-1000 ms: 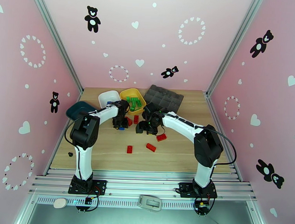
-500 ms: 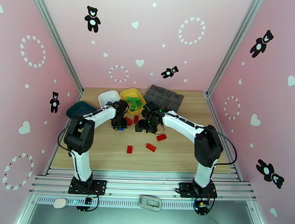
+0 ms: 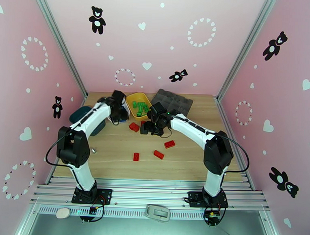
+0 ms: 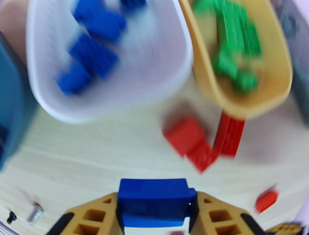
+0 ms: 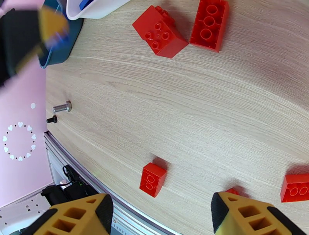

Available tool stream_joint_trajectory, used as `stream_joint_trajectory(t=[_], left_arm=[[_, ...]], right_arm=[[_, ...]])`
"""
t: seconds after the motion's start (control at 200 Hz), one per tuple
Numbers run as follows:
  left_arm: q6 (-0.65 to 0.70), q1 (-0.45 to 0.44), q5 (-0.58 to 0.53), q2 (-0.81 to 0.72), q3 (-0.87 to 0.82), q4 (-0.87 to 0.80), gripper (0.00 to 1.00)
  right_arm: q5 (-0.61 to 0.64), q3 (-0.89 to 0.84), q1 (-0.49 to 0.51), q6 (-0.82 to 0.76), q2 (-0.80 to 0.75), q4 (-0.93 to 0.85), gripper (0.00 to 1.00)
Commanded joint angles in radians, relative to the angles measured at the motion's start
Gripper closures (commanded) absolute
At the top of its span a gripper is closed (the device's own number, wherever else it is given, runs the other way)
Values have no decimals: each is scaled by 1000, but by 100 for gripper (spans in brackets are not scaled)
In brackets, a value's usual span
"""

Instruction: Sort the legos into containers by color

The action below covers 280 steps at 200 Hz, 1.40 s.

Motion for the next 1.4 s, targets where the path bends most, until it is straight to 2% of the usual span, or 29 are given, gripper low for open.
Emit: stream_joint_trajectory(t=[0.0, 0.23, 0.35, 0.49, 0.601, 0.701, 0.891, 1.096, 1.396], left_arm=[[0, 34, -30, 102, 134, -91, 62], [8, 62, -31, 335, 450, -204, 59], [6, 62, -4, 426, 581, -243, 45], [1, 63, 9, 417, 606, -233, 29], [6, 61, 7, 375, 577, -228, 25], [3, 57, 3, 298, 484, -209, 25], [-33, -6, 10, 78, 148, -113, 22], [-111, -129, 10, -117, -189, -45, 21], [-250, -335, 5, -282, -477, -1, 19]], right_arm=[[9, 33, -2, -13, 13, -36, 29], [20, 28, -3, -11, -6, -46, 29], [31, 27, -2, -14, -17, -57, 29], [49, 22, -3, -24, -28, -74, 28], [54, 15, -3, -27, -29, -75, 28], [65, 15, -6, -30, -22, -84, 28], [109, 10, -10, -36, 0, -121, 28], [128, -40, -12, -19, -6, -120, 28], [144, -159, -11, -13, -67, -95, 23]])
